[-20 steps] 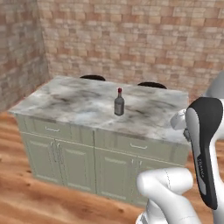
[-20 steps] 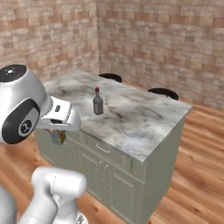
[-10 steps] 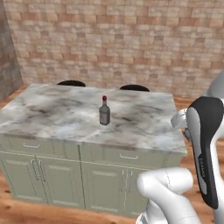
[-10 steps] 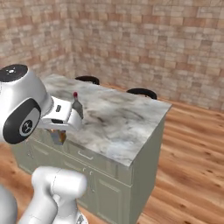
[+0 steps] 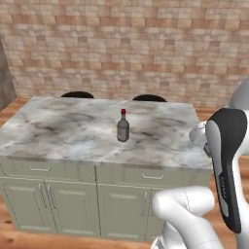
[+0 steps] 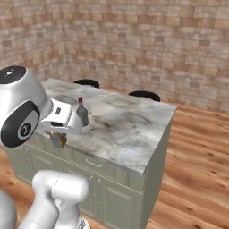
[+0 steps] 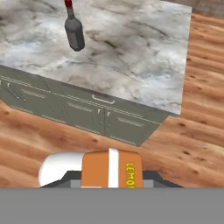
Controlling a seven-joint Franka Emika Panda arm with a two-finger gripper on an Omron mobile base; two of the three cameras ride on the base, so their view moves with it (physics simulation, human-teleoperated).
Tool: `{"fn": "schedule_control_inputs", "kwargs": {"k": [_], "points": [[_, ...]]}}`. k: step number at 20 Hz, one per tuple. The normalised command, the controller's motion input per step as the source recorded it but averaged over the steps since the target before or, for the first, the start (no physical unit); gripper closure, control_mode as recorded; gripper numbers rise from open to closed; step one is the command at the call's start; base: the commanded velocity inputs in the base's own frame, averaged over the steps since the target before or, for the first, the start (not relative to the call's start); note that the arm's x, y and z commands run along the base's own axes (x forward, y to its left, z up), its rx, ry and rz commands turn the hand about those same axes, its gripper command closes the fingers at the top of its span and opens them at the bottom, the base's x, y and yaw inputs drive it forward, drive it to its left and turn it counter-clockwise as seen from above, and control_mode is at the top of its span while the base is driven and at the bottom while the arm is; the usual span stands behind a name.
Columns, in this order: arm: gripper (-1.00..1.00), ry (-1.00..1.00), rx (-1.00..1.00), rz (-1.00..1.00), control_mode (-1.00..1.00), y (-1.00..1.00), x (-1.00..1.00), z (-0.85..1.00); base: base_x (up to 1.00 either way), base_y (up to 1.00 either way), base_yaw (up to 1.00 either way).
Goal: Move the drinks to the dining counter.
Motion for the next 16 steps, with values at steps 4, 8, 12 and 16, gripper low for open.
{"fn": "schedule_control_inputs", "kwargs": {"k": [4,8,12,16], "points": [[1.0,0.0,0.0,0.0,1.0,0.0,0.0,0.0,0.25,0.16,-0.22],[1.0,0.0,0.0,0.0,1.0,0.0,0.0,0.0,0.35,0.11,-0.24],[1.0,0.0,0.0,0.0,1.0,0.0,0.0,0.0,0.27,0.28,-0.22],[1.0,0.0,0.0,0.0,1.0,0.0,0.0,0.0,0.19,0.37,-0.21]]}}
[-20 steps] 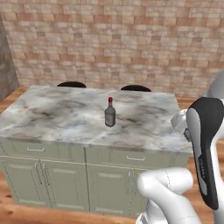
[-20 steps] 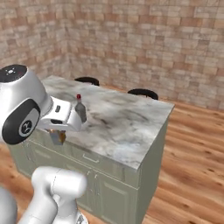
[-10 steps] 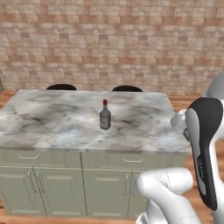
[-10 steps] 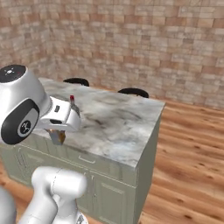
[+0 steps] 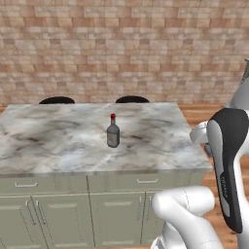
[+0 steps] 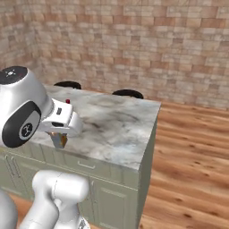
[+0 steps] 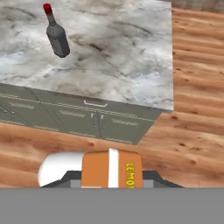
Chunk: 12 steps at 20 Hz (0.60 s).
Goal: Move the drinks to the dining counter.
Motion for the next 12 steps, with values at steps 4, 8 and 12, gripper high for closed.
{"fn": "schedule_control_inputs", "kwargs": {"k": [4,8,12], "points": [[1.0,0.0,0.0,0.0,1.0,0.0,0.0,0.0,0.21,0.34,-0.2],[1.0,0.0,0.0,0.0,1.0,0.0,0.0,0.0,0.31,0.17,-0.19],[1.0,0.0,0.0,0.0,1.0,0.0,0.0,0.0,0.42,0.14,-0.19]]}}
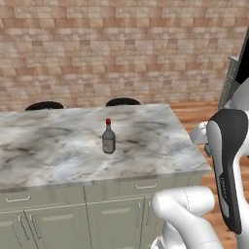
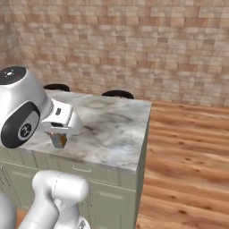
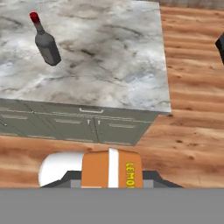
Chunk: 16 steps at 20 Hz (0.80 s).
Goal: Move the drinks to the dining counter.
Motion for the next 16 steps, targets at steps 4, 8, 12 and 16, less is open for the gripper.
{"fn": "schedule_control_inputs", "kwargs": {"k": [4,8,12,16], "points": [[1.0,0.0,0.0,0.0,1.0,0.0,0.0,0.0,0.47,0.16,-0.18],[1.0,0.0,0.0,0.0,1.0,0.0,0.0,0.0,0.33,0.2,-0.15],[1.0,0.0,0.0,0.0,1.0,0.0,0.0,0.0,0.28,0.19,-0.14],[1.0,0.0,0.0,0.0,1.0,0.0,0.0,0.0,0.28,0.17,-0.13]]}}
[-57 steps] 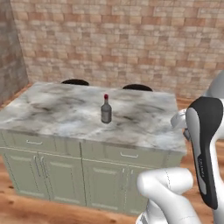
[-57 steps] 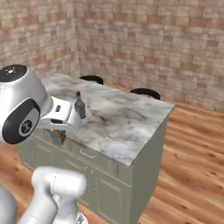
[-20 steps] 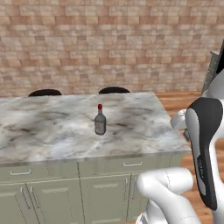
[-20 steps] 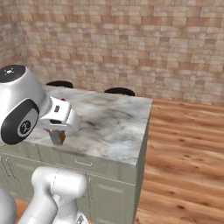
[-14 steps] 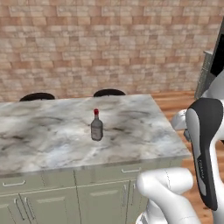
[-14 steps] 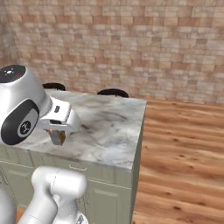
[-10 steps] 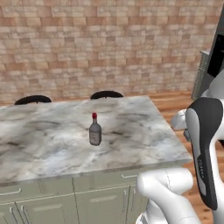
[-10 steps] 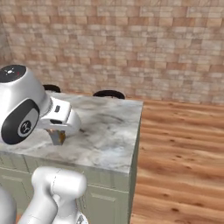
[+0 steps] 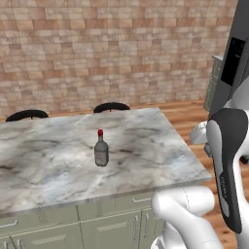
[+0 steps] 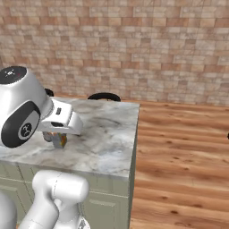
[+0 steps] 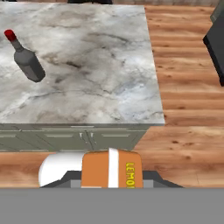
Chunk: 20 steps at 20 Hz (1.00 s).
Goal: Move the drinks to the dining counter.
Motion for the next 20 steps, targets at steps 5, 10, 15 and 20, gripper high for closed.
{"fn": "schedule_control_inputs", "kwargs": {"k": [5,10,15,20], "points": [[1.0,0.0,0.0,0.0,1.0,0.0,0.0,0.0,0.43,0.17,-0.13],[1.0,0.0,0.0,0.0,1.0,0.0,0.0,0.0,0.49,0.18,-0.13],[1.0,0.0,0.0,0.0,1.0,0.0,0.0,0.0,0.34,0.19,-0.12],[1.0,0.0,0.0,0.0,1.0,0.0,0.0,0.0,0.15,0.1,-0.08]]}}
